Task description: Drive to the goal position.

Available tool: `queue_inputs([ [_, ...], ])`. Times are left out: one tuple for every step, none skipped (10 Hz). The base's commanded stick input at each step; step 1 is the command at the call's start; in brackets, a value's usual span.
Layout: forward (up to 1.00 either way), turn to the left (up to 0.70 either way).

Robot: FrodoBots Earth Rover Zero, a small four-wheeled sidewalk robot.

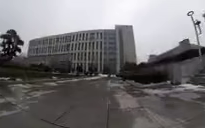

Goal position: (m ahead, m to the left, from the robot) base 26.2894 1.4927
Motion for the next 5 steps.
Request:
queue_inputs([
  [1.0,0.0],
  [1.0,0.0],
  [1.0,0.0],
  [1.0,0.0],
  [1.0,0.0],
])
